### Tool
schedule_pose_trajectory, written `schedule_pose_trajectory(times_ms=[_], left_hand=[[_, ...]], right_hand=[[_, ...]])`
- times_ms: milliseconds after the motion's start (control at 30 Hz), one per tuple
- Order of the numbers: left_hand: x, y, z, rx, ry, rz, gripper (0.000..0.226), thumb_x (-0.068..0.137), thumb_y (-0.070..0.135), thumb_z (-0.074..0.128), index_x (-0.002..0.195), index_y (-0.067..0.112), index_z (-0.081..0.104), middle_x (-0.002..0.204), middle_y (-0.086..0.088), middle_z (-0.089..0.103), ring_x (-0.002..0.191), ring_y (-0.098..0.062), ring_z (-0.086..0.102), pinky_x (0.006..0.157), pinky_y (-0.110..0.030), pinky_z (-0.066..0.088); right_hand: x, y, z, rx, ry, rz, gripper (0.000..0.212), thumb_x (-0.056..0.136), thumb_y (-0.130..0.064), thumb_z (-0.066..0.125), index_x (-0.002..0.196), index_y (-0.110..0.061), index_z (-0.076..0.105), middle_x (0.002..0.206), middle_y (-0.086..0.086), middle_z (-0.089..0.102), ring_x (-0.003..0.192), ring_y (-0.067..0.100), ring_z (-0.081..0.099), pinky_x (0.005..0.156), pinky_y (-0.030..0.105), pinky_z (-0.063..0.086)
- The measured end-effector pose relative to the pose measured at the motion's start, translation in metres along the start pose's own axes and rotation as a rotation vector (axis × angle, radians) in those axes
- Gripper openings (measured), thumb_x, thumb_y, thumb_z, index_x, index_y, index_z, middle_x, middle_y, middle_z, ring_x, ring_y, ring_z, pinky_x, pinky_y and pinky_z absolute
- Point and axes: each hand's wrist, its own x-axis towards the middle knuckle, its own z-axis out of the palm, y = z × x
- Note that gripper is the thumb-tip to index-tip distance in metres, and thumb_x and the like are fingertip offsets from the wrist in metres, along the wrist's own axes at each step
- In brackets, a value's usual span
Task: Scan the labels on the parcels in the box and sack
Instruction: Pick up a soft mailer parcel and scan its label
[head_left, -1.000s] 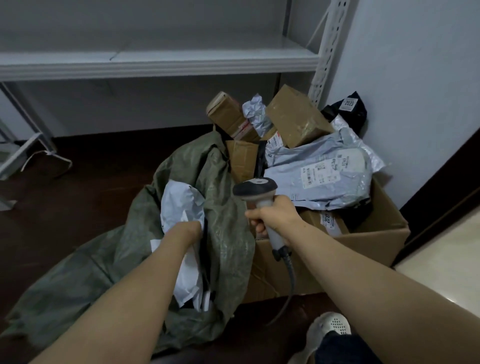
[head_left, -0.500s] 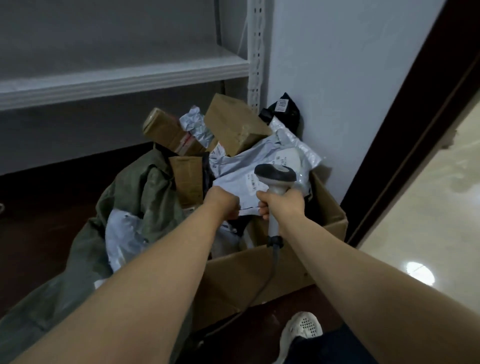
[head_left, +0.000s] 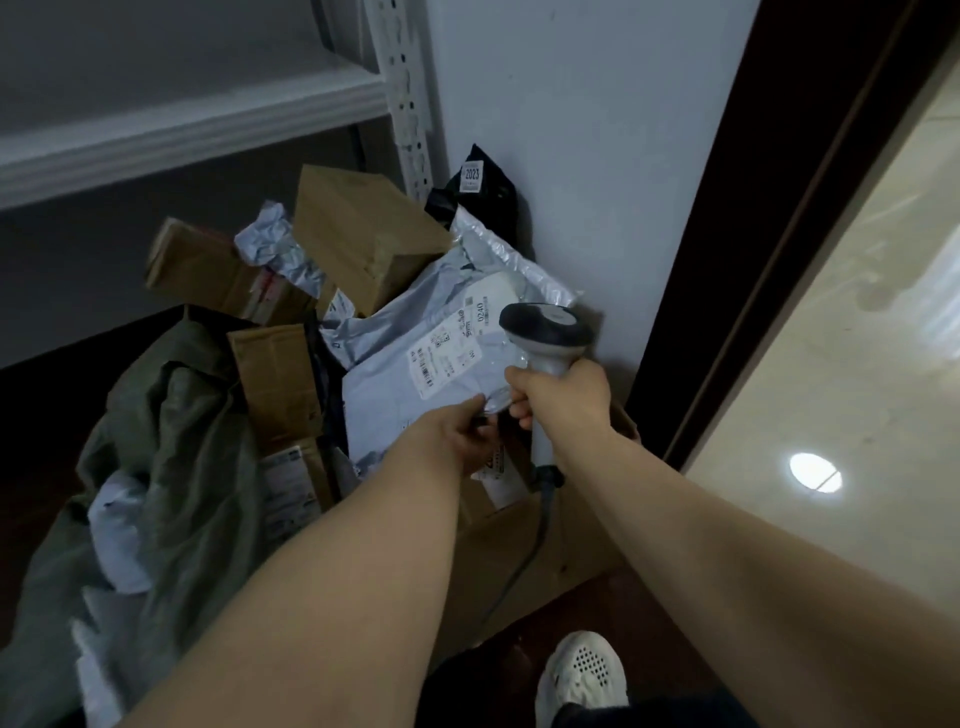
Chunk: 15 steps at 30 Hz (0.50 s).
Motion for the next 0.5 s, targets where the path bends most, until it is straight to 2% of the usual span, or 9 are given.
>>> schedule_pose_trajectory(times_ms=[67,133,200,233,267,333,400,467,500], left_hand=[[-0.014,0.006,0.004,0.040,0.030,0.029,0.018,0.094,0.015,0.055,0.081,0.003,0.051,0.078,-0.012,0.052,0.062,-0.019,0.053,0.034,-0.018,0.043],[-0.032,0.013,0.005,0.080,0.052,0.098,0.013,0.094,0.013,0.051,0.095,0.000,0.051,0.093,-0.019,0.054,0.087,-0.030,0.057,0.063,-0.035,0.057],[-0.055,0.021,0.004,0.153,0.063,0.172,0.014,0.093,0.011,0.047,0.103,0.001,0.049,0.103,-0.022,0.053,0.107,-0.035,0.055,0.089,-0.048,0.051],[-0.067,0.023,0.002,0.152,0.073,0.201,0.017,0.093,0.010,0.045,0.107,0.001,0.048,0.107,-0.023,0.053,0.111,-0.036,0.054,0.092,-0.051,0.049],[-0.079,0.026,0.000,0.131,0.081,0.221,0.018,0.093,0.010,0.044,0.108,0.002,0.049,0.108,-0.022,0.053,0.110,-0.037,0.054,0.091,-0.052,0.048],[-0.105,0.029,-0.006,0.160,0.130,0.302,0.011,0.091,0.007,0.040,0.097,0.004,0.050,0.098,-0.020,0.051,0.098,-0.035,0.055,0.084,-0.051,0.047],[-0.130,0.033,-0.018,0.184,0.165,0.369,0.018,0.082,0.003,0.043,0.095,0.004,0.055,0.095,-0.019,0.053,0.092,-0.033,0.058,0.077,-0.052,0.049],[-0.146,0.040,-0.035,0.236,0.232,0.445,0.029,0.071,0.004,0.049,0.098,0.003,0.059,0.091,-0.016,0.059,0.085,-0.030,0.062,0.072,-0.041,0.052],[-0.159,0.042,-0.044,0.258,0.283,0.493,0.020,0.073,0.004,0.051,0.092,0.003,0.056,0.082,-0.013,0.057,0.073,-0.026,0.058,0.068,-0.034,0.050]], right_hand=[[-0.004,-0.002,0.001,-0.013,-0.005,-0.016,0.016,0.082,-0.013,0.068,0.068,-0.008,0.063,0.054,0.003,0.062,0.051,0.017,0.058,0.060,0.033,0.054],[-0.012,-0.007,0.002,-0.010,0.001,-0.033,0.011,0.082,-0.015,0.069,0.078,-0.006,0.065,0.057,0.003,0.064,0.049,0.014,0.059,0.057,0.031,0.054],[-0.025,-0.017,0.003,-0.002,-0.002,-0.052,0.012,0.083,-0.017,0.069,0.085,-0.006,0.065,0.061,0.004,0.065,0.051,0.013,0.060,0.058,0.031,0.055],[-0.033,-0.023,0.003,-0.003,-0.006,-0.063,0.013,0.084,-0.018,0.069,0.087,-0.005,0.065,0.063,0.004,0.065,0.053,0.014,0.061,0.059,0.032,0.056],[-0.041,-0.029,0.003,-0.005,-0.007,-0.079,0.014,0.084,-0.017,0.069,0.089,-0.005,0.065,0.063,0.004,0.065,0.054,0.014,0.062,0.060,0.032,0.056],[-0.058,-0.043,0.002,-0.011,-0.005,-0.125,0.017,0.081,-0.017,0.070,0.090,-0.004,0.065,0.066,0.006,0.066,0.055,0.015,0.064,0.058,0.031,0.056],[-0.074,-0.057,0.002,-0.022,0.010,-0.171,0.019,0.076,-0.020,0.072,0.087,-0.005,0.066,0.071,0.009,0.069,0.064,0.023,0.068,0.067,0.041,0.059],[-0.090,-0.068,0.001,-0.024,0.030,-0.183,0.021,0.072,-0.022,0.073,0.085,-0.007,0.065,0.074,0.010,0.069,0.073,0.028,0.069,0.076,0.048,0.058],[-0.099,-0.074,0.000,-0.026,0.040,-0.188,0.020,0.073,-0.022,0.073,0.084,-0.008,0.064,0.074,0.010,0.069,0.074,0.028,0.069,0.077,0.048,0.058]])
